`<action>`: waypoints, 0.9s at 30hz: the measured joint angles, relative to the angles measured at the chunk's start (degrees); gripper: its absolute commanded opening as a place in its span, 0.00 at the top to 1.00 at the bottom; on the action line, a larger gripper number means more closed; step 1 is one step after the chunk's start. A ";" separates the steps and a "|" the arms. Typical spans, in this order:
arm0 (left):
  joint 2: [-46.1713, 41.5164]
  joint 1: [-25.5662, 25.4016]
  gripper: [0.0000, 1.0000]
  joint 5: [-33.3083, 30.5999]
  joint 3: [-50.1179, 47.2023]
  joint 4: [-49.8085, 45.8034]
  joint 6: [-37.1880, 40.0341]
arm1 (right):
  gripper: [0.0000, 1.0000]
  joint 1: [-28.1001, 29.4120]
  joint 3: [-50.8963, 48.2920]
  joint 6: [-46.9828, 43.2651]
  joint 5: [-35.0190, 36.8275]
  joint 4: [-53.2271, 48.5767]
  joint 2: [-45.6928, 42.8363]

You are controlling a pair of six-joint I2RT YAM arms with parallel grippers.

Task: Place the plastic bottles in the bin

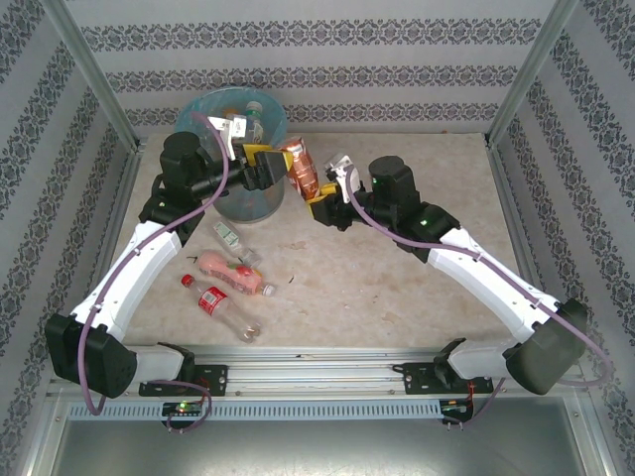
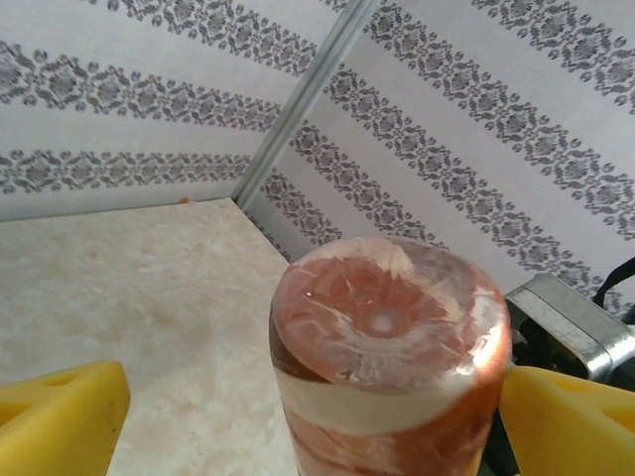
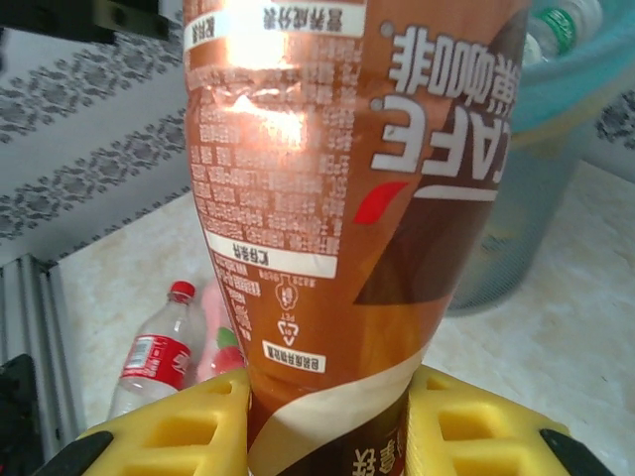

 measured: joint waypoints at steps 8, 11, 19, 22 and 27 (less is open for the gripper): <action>0.04 0.00 0.51 4.37 0.02 2.51 -2.91 | 0.73 2.62 0.90 -0.55 0.15 0.11 0.92; 0.04 0.00 0.57 4.50 0.02 2.86 -3.54 | 0.68 2.62 0.96 -0.63 0.52 0.24 0.96; -1.51 0.11 0.61 -2.08 0.46 2.29 -1.88 | 0.02 3.13 1.07 -1.51 4.35 1.75 0.63; -2.54 0.55 0.63 -8.81 3.78 -0.44 1.86 | 0.02 3.10 1.05 -1.49 8.59 2.03 -0.28; -3.43 2.82 0.64 -22.01 12.39 -4.11 11.10 | 0.02 3.08 1.01 -1.49 13.25 2.60 -2.64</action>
